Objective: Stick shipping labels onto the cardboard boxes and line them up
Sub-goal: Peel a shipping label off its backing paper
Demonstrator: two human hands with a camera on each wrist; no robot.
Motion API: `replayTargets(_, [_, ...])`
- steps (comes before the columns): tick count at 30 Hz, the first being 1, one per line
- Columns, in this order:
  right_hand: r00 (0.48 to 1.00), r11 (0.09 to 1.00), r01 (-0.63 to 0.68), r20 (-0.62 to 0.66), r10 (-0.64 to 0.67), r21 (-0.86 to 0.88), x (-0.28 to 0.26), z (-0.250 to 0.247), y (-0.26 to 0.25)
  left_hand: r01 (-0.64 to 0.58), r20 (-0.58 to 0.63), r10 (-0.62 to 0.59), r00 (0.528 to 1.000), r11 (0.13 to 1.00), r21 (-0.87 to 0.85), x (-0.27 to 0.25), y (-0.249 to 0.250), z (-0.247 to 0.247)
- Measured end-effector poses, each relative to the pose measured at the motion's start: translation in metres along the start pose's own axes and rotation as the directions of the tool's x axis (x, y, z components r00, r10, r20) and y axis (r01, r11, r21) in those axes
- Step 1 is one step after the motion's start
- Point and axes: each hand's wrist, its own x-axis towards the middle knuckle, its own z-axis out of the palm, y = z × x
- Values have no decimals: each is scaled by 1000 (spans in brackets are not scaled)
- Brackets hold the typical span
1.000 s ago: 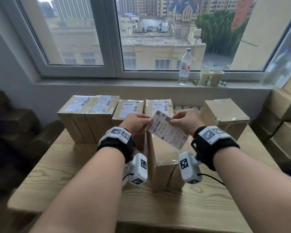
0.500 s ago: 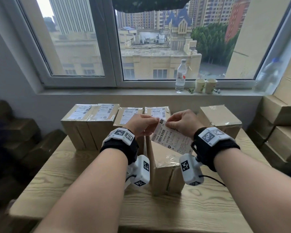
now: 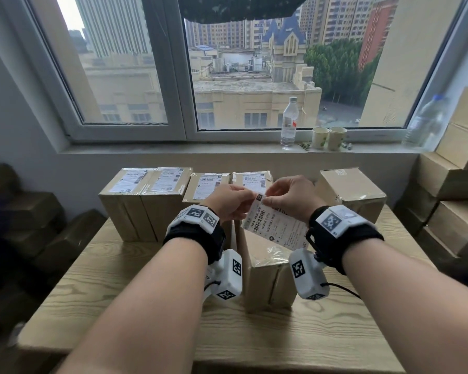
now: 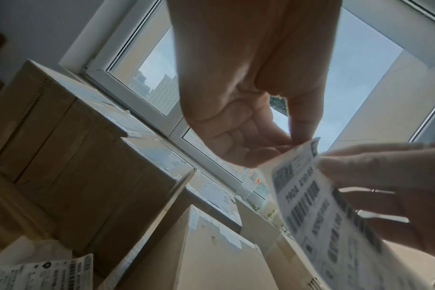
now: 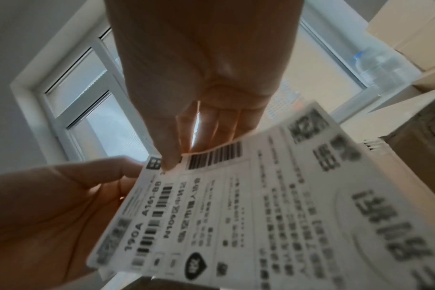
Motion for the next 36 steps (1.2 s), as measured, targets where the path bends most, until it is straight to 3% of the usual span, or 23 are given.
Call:
replayTargets(6, [980, 971, 154, -99, -174, -182, -1, 6, -14, -1, -36, -3, 999, 994, -112, -2, 2, 5])
replayTargets(13, [984, 966, 156, -47, -169, -204, 2, 4, -14, -7, -48, -1, 999, 986, -166, -2, 1, 4])
replayTargets(18, [984, 971, 178, 11, -179, -161, 9, 6, -8, 25, -27, -31, 999, 982, -190, -2, 3, 5])
replayTargets(25, [989, 985, 146, -7, -147, -91, 17, 0, -3, 22, 10, -20, 1000, 972, -234, 1, 5, 8])
replayTargets(30, [991, 991, 133, -27, -133, -12, 24, -2, 0, -13, -86, -3, 996, 983, -183, 4, 3, 14])
replayTargets(36, [998, 988, 57, -4, -57, 142, 34, 18, -4, 39, -178, -75, 981, 980, -193, 5, -18, -9])
